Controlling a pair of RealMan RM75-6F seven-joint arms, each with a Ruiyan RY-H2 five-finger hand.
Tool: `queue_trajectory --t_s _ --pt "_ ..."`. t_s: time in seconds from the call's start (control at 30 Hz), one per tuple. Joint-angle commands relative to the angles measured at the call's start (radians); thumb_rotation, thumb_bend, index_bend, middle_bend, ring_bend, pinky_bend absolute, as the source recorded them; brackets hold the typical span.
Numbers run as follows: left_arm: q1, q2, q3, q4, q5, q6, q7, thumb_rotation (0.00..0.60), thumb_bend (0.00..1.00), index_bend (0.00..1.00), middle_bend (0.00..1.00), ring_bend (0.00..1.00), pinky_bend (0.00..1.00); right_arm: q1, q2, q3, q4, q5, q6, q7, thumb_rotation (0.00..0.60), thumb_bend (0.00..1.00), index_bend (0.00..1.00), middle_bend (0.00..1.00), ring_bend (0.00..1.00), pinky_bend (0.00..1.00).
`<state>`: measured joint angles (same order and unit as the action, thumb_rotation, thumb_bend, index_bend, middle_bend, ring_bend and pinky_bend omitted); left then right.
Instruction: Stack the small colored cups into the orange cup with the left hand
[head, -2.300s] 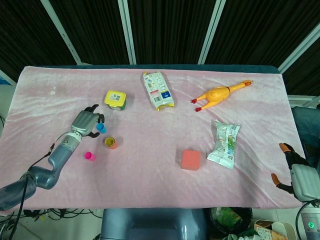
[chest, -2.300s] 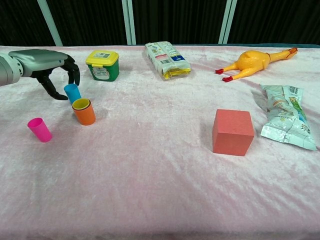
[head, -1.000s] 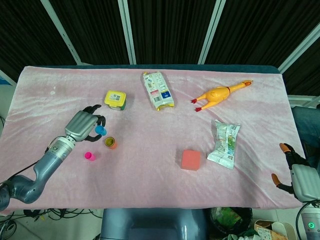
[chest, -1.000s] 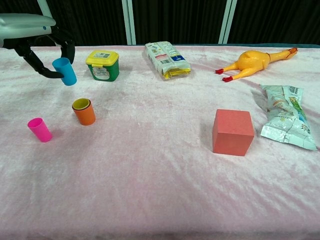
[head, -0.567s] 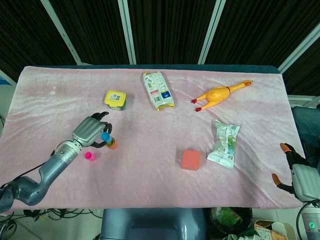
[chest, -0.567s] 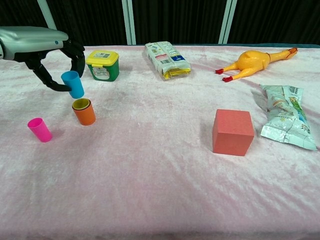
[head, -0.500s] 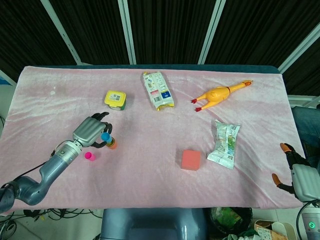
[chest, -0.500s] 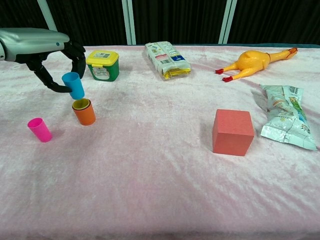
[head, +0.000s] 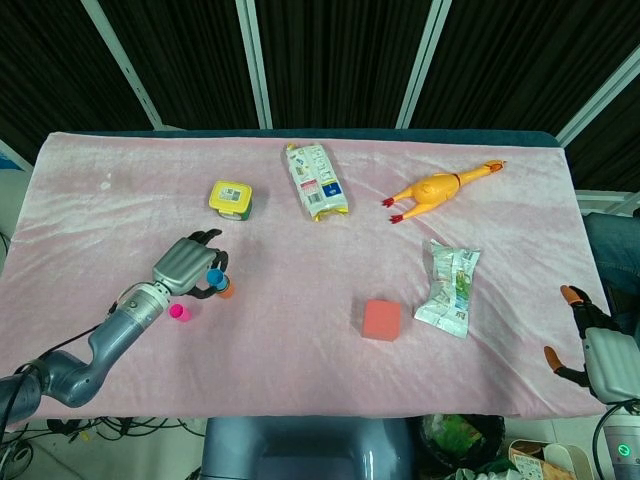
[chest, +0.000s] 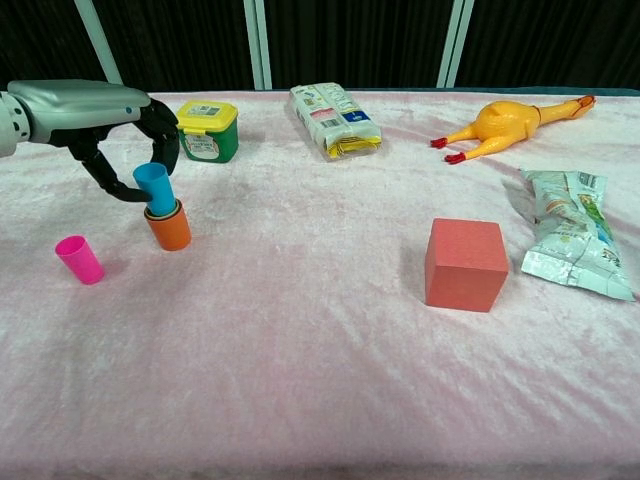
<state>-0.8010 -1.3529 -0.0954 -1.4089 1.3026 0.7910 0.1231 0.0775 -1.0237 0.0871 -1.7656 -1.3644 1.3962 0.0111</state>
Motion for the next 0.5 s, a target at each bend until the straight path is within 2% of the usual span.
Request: queue_trajectory --t_s 0.03,0.13,0.3,0.37,0.5 --pt "-0.003 -0.007 0.001 0.008 0.005 -0.002 -0.005 0.600 0.34 0.46 0.51 0.08 0.19 0.000 0.000 0.000 0.000 0.001 -0.001 0.001 0.600 0.26 0.03 0.06 0.16 0.21" --pt "-0.005 -0.012 0.003 0.014 0.007 -0.003 -0.008 0.600 0.32 0.42 0.49 0.08 0.19 0.000 0.001 0.000 0.000 0.002 -0.002 0.001 0.600 0.26 0.03 0.06 0.16 0.21" --pt "-0.008 -0.010 0.008 0.015 0.003 -0.015 -0.002 0.600 0.25 0.22 0.31 0.01 0.15 0.001 0.002 0.000 0.000 0.002 -0.003 0.002 0.600 0.27 0.03 0.06 0.16 0.21" --pt "-0.009 -0.001 0.011 0.007 -0.003 -0.020 0.007 0.600 0.25 0.17 0.28 0.00 0.15 0.001 0.002 0.000 -0.001 0.002 -0.003 0.002 0.600 0.26 0.03 0.06 0.16 0.21" --pt "0.003 0.024 0.015 -0.028 -0.014 0.004 0.050 0.600 0.25 0.16 0.28 0.00 0.14 0.000 0.002 0.000 -0.002 0.001 -0.003 0.003 0.600 0.26 0.03 0.06 0.16 0.21"
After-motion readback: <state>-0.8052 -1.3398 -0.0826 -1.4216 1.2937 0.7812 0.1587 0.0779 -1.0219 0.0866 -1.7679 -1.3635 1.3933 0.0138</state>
